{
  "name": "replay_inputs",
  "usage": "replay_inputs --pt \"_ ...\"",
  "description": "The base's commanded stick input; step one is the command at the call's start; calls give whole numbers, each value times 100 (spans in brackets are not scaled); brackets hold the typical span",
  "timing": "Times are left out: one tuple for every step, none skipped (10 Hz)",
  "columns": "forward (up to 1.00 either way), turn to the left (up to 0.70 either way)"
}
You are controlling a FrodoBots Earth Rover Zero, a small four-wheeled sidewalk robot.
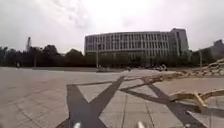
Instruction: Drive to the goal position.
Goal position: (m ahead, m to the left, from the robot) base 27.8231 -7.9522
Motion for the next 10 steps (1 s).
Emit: replay_inputs --pt "85 0" --pt "85 0" --pt "85 0" --pt "85 0" --pt "85 0" --pt "85 0" --pt "85 0" --pt "85 0" --pt "85 0" --pt "85 -3"
